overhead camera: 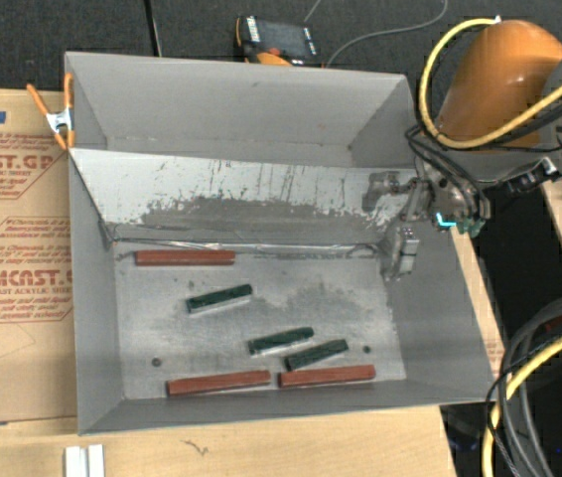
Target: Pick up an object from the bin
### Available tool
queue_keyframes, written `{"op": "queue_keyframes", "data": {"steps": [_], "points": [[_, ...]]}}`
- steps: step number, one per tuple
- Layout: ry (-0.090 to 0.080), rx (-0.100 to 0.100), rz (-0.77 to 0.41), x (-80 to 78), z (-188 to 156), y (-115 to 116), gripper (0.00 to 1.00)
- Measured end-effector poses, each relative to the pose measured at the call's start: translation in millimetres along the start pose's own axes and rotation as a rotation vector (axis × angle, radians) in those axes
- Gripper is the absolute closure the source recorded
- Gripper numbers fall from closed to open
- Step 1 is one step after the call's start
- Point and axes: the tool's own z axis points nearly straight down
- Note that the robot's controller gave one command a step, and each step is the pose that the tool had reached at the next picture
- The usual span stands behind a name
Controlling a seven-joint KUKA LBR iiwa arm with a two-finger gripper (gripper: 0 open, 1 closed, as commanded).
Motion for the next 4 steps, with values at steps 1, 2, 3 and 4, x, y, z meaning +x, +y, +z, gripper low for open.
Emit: {"op": "queue_keyframes", "data": {"steps": [1,2,3,4], "points": [[-0.001,0.0,-0.32,69.8,172.4,60.6,0.0],[-0.009,-0.001,-0.304,65.7,138.6,89.2,0.0],[-0.003,0.0,-0.323,81.4,140.7,97.6,0.0],[-0.003,0.0,-0.187,80.6,170.7,89.4,0.0]]}}
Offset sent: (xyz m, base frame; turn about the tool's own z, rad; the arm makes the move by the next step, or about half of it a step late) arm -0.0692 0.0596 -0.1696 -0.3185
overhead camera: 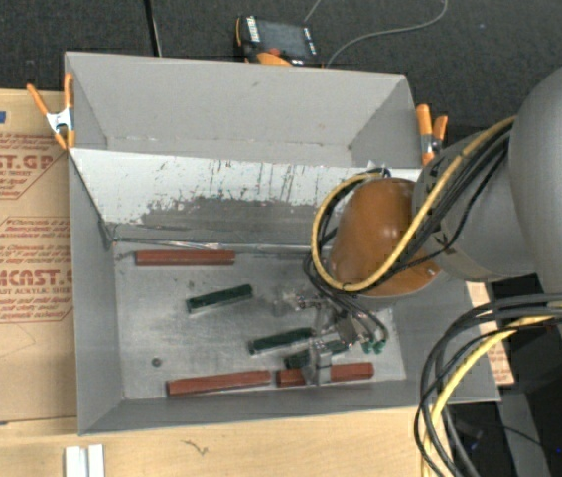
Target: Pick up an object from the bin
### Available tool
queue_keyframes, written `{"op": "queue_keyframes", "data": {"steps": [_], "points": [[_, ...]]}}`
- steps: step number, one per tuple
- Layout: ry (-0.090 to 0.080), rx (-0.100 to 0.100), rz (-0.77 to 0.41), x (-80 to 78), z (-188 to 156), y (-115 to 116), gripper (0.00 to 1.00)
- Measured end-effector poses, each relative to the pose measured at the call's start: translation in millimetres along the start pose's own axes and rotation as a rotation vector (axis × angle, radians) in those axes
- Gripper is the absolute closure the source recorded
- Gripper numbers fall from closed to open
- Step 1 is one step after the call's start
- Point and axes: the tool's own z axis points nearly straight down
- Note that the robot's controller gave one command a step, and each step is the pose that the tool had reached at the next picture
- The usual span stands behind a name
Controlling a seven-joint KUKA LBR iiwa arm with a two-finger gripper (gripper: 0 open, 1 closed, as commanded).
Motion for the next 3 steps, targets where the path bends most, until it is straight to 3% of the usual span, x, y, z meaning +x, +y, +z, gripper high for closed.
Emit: {"op": "queue_keyframes", "data": {"steps": [1,2,3], "points": [[-0.002,0.001,0.0,-0.2,0.0,0.3,0.0],[0.003,0.001,0.0,-0.4,-2.9,0.1,1.0],[-0.004,0.001,0.0,-0.9,-21.5,0.6,1.0]]}}
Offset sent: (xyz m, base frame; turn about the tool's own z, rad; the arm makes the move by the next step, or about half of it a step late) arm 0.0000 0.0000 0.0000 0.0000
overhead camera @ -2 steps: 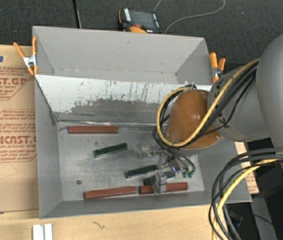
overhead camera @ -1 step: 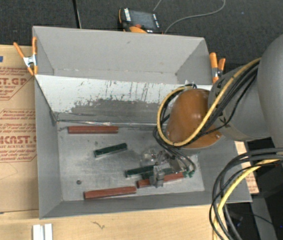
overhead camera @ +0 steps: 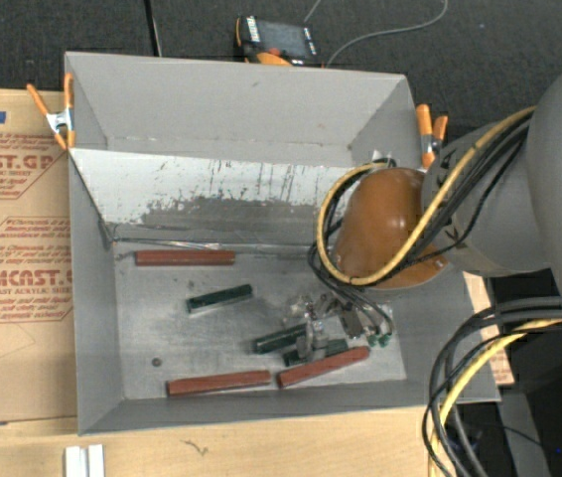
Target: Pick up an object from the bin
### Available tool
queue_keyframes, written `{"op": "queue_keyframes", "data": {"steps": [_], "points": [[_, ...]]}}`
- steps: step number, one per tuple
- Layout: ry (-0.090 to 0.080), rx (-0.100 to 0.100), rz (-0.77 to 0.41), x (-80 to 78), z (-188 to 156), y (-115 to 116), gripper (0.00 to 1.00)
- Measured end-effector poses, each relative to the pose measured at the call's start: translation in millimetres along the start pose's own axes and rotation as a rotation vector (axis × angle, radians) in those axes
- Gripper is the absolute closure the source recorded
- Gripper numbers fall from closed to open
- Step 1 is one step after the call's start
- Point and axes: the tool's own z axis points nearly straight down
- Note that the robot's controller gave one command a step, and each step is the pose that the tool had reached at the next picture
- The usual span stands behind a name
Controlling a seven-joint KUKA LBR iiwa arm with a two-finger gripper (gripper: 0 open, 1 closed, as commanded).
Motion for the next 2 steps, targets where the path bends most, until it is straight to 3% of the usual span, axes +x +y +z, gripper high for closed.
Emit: {"op": "queue_keyframes", "data": {"steps": [1,2], "points": [[-0.004,0.001,-0.001,-1.7,-56.4,0.6,1.0],[0.0,0.0,-0.001,-2.3,-66.9,1.1,1.0]]}}
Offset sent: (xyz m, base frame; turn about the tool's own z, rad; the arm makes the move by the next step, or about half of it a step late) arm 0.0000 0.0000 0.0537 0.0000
